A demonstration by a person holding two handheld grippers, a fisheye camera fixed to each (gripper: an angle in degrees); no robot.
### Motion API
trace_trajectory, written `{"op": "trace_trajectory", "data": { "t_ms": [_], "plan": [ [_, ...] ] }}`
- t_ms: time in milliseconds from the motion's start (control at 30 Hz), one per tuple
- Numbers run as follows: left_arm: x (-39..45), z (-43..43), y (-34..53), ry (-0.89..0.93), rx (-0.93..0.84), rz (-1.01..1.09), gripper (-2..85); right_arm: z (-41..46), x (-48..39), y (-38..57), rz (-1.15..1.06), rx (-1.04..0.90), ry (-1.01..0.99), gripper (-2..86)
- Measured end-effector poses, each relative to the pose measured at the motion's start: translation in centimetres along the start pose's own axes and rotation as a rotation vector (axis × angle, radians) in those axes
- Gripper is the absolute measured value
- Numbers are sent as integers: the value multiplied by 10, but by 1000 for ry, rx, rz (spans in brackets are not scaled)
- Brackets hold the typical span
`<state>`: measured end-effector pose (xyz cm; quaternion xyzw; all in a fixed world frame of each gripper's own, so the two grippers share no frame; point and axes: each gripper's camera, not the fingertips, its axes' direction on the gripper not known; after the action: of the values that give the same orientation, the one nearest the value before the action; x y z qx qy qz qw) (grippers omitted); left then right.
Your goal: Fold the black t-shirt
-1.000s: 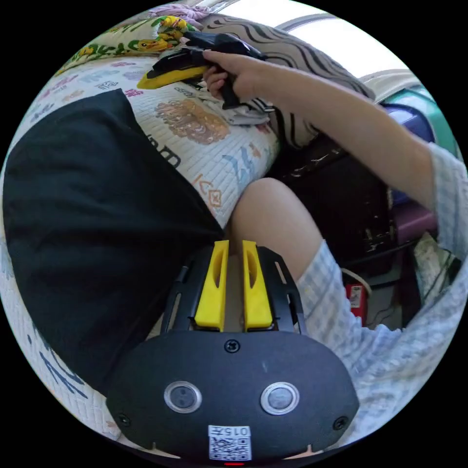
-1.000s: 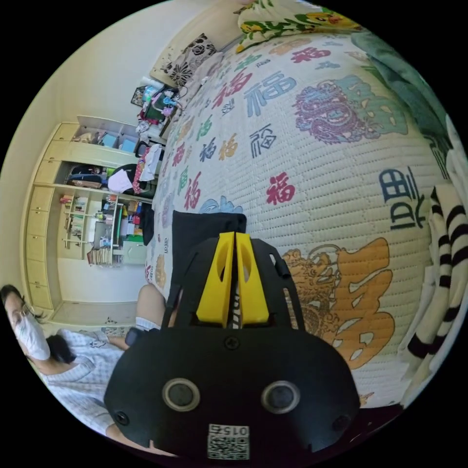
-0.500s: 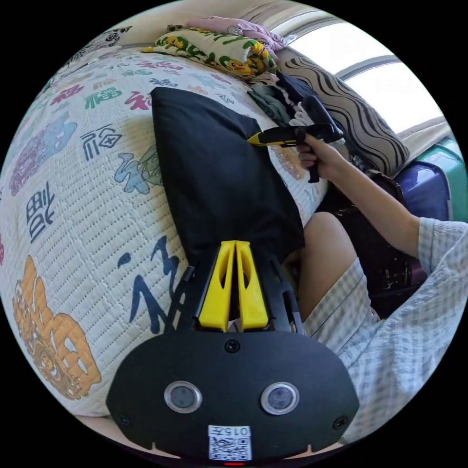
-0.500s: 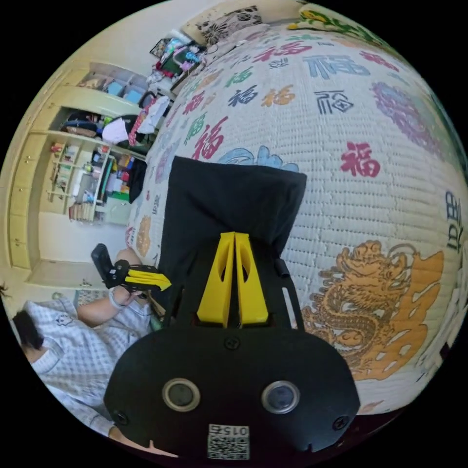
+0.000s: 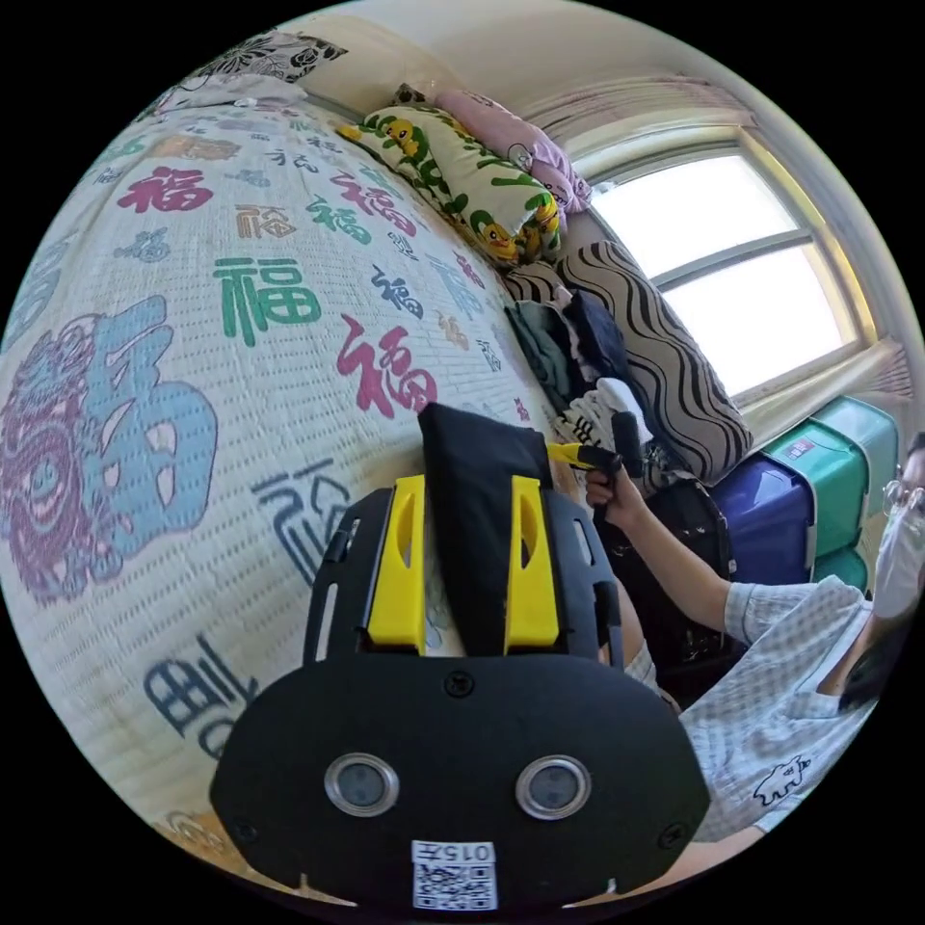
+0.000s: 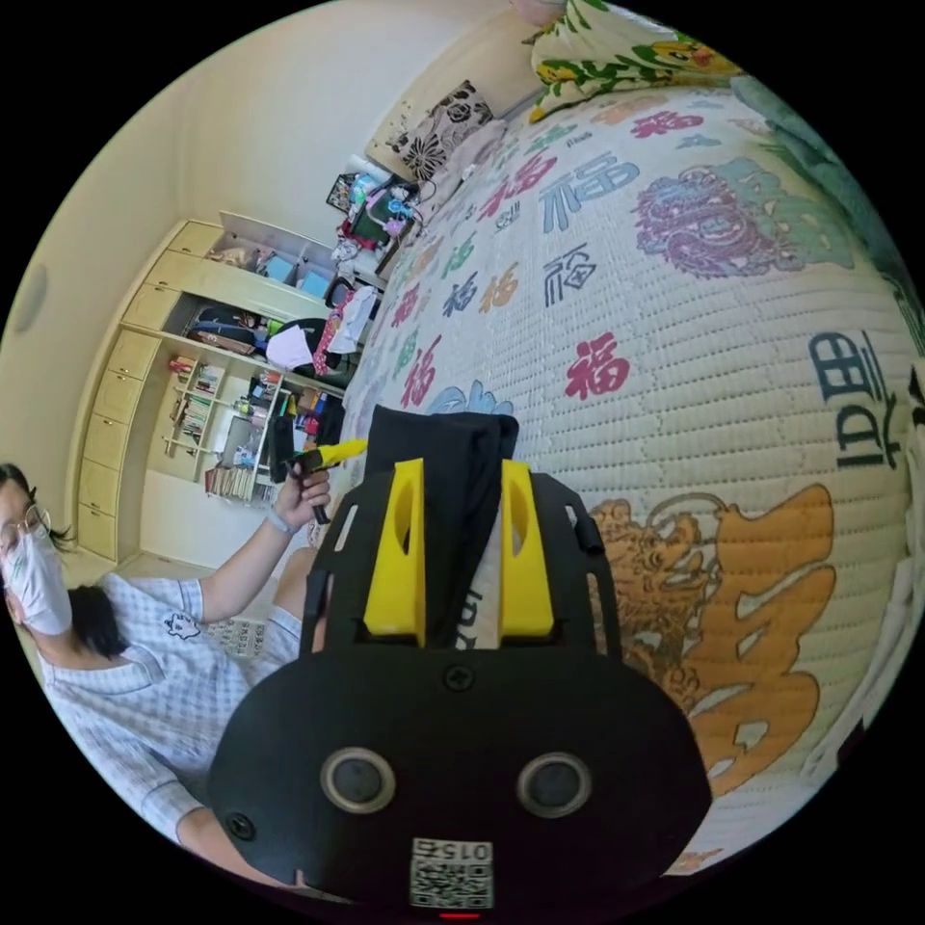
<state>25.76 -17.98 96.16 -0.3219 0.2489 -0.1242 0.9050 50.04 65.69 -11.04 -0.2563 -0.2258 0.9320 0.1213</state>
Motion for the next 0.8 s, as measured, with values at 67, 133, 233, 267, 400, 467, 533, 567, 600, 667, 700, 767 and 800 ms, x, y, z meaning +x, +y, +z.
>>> {"op": "trace_trajectory", "data": {
  "t_ms": [67, 133, 233, 267, 400, 467, 533, 567, 600, 667, 700, 767, 800],
  "plan": [
    [-14, 7, -14, 52, -17, -31, 133, 11, 12, -2, 10, -39, -8, 125],
    [-28, 15, -24, 109, -32, -74, 130, 18, 20, -2, 12, -64, -45, 114],
    [-40, 25, -37, 199, -40, -103, 81, 28, 33, -2, 19, -94, -116, 66],
    [-42, 29, -41, 239, -69, -103, 56, 32, 37, -1, 23, -113, -136, 46],
    [-33, 20, -57, 188, -72, -36, 20, 33, 37, 5, -29, -109, -124, 21],
    [-22, 9, -66, 173, -32, 27, 15, 25, 26, 9, -95, -78, -100, 15],
    [-11, -5, -75, 195, 28, 81, 12, 17, 18, 11, -137, -38, -77, 12],
    [0, -14, -80, 199, 54, 138, 11, 11, 11, 13, -171, -5, -74, 11],
    [12, -21, -83, 180, 57, 205, 11, 8, 8, 14, -190, 8, -71, 11],
    [32, -29, -84, 125, 16, 314, 11, 4, -10, 22, -282, 6, -21, 11],
    [45, -33, -80, 100, -16, 386, 12, 4, -16, 26, -314, -8, -5, 11],
    [63, -39, -67, 88, -58, 478, 14, 5, -39, 50, -444, -63, 63, 11],
    [74, -42, -55, 80, -79, 530, 15, 6, -43, 58, -469, -77, 77, 11]
  ]
}}
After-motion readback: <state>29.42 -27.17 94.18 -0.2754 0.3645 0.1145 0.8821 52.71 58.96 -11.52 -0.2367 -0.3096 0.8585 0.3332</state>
